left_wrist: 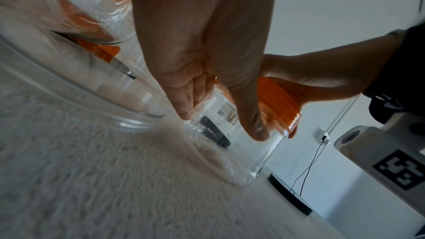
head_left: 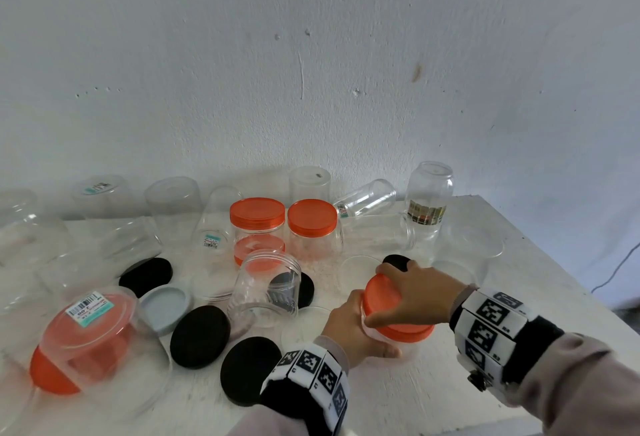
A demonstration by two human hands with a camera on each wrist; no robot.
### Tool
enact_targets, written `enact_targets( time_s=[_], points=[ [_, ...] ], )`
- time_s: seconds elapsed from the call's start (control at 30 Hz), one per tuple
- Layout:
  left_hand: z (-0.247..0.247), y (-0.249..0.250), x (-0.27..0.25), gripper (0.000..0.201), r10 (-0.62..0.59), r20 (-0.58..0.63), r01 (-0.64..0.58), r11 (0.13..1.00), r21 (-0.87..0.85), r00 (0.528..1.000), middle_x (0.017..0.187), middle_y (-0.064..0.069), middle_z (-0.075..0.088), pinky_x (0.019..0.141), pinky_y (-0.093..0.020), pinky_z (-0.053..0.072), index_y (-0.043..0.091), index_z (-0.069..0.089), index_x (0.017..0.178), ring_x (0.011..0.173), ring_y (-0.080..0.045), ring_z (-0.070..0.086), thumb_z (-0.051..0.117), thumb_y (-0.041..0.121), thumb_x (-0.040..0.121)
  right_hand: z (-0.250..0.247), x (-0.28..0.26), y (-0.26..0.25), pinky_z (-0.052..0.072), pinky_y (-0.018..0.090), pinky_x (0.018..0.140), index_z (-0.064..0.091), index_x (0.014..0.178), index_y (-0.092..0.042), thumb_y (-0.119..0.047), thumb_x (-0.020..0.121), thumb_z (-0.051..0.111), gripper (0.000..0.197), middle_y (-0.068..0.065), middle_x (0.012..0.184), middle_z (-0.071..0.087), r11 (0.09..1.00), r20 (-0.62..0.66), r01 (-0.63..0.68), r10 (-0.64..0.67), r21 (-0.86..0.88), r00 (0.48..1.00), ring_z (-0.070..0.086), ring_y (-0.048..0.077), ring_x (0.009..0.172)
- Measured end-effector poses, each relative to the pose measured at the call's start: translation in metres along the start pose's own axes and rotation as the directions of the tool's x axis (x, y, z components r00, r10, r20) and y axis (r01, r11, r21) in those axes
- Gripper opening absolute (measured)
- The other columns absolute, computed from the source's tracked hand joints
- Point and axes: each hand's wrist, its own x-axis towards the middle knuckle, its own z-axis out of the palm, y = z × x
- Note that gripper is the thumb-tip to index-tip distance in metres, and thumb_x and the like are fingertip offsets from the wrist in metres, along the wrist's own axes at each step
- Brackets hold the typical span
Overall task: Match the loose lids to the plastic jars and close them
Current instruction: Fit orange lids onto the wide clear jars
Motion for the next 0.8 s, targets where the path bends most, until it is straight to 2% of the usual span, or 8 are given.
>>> enact_targets(
  time_s=[0.1,0.17,0.27,0.4,0.5,0.6,0.7,0.8],
  points=[
    [0.000,-0.001,0.000,0.092,-0.005,0.001,0.005,1.000,0.004,1.000,0.126,0.000,0.057,0.099,-0.032,0.045,0.022,0.035,0.135,0.116,-0.019,0.053,0.088,0.031,0.060,-0.007,0.001,-0.001,0.044,0.050,0.099,0.009,0.143,-0.050,-0.086,0.051,0.059,0.111,0.002,0.145,0.029,1.000,0.088,-0.004,0.002,0.029,0.996,0.042,0.033,0.126],
    [0.000,-0.001,0.000,0.094,-0.011,-0.004,0.011,1.000,0.019,1.000,0.129,0.001,0.055,0.101,-0.031,0.044,0.022,0.034,0.136,0.118,-0.019,0.052,0.088,0.032,0.060,-0.014,0.002,0.000,0.042,0.054,0.100,0.008,0.140,-0.056,-0.074,0.053,0.070,0.108,-0.005,0.144,0.025,0.998,0.147,0.058,-0.061,0.028,0.987,0.032,0.030,0.132],
    [0.002,-0.002,0.001,0.094,-0.017,-0.015,0.017,1.000,0.016,1.000,0.129,0.001,0.055,0.102,-0.032,0.043,0.023,0.033,0.136,0.119,-0.018,0.052,0.088,0.033,0.060,-0.019,0.004,0.001,0.045,0.049,0.097,0.019,0.137,-0.057,-0.066,0.058,0.076,0.098,-0.009,0.139,0.029,0.995,0.150,0.103,-0.104,0.014,0.983,0.034,0.028,0.128],
    [0.002,-0.002,-0.001,0.093,-0.026,-0.017,0.026,0.999,-0.021,1.000,0.127,0.003,0.056,0.101,-0.031,0.044,0.025,0.035,0.135,0.117,-0.017,0.051,0.088,0.030,0.060,-0.013,0.004,0.001,0.047,0.040,0.092,0.021,0.141,-0.047,-0.080,0.058,0.064,0.100,-0.003,0.140,0.035,0.998,0.068,0.065,-0.065,0.003,0.996,0.046,0.028,0.122],
    [0.002,-0.001,-0.002,0.093,-0.019,-0.015,0.019,1.000,-0.021,1.000,0.128,0.003,0.055,0.102,-0.032,0.043,0.024,0.034,0.136,0.118,-0.017,0.051,0.088,0.030,0.060,-0.015,0.004,0.002,0.045,0.046,0.098,0.016,0.144,-0.047,-0.082,0.059,0.063,0.104,-0.002,0.145,0.030,0.999,0.085,0.045,-0.044,-0.007,0.995,0.043,0.030,0.127],
    [0.002,0.001,-0.003,0.094,-0.007,-0.016,0.007,1.000,0.000,1.000,0.131,0.001,0.053,0.104,-0.032,0.042,0.023,0.032,0.137,0.121,-0.018,0.050,0.087,0.032,0.062,-0.020,0.001,0.002,0.040,0.052,0.102,0.010,0.141,-0.057,-0.066,0.058,0.076,0.106,-0.008,0.146,0.024,0.994,0.155,0.105,-0.105,0.009,0.982,0.029,0.028,0.133],
    [0.002,0.003,-0.004,0.094,-0.006,-0.009,0.007,1.000,0.030,1.000,0.133,0.001,0.051,0.105,-0.033,0.041,0.022,0.029,0.140,0.122,-0.019,0.049,0.085,0.033,0.065,-0.021,0.000,0.002,0.043,0.051,0.100,0.016,0.138,-0.059,-0.053,0.062,0.080,0.099,-0.010,0.141,0.025,0.989,0.157,0.149,-0.144,-0.018,0.977,0.028,0.026,0.132],
    [0.002,0.005,-0.005,0.093,0.000,-0.006,0.000,0.999,0.043,1.000,0.134,0.000,0.050,0.104,-0.032,0.041,0.021,0.027,0.140,0.123,-0.019,0.048,0.083,0.034,0.067,-0.019,0.001,0.004,0.046,0.045,0.097,0.018,0.139,-0.057,-0.061,0.062,0.076,0.097,-0.010,0.140,0.029,0.986,0.111,0.161,-0.156,-0.038,0.982,0.035,0.026,0.127]
  ],
)
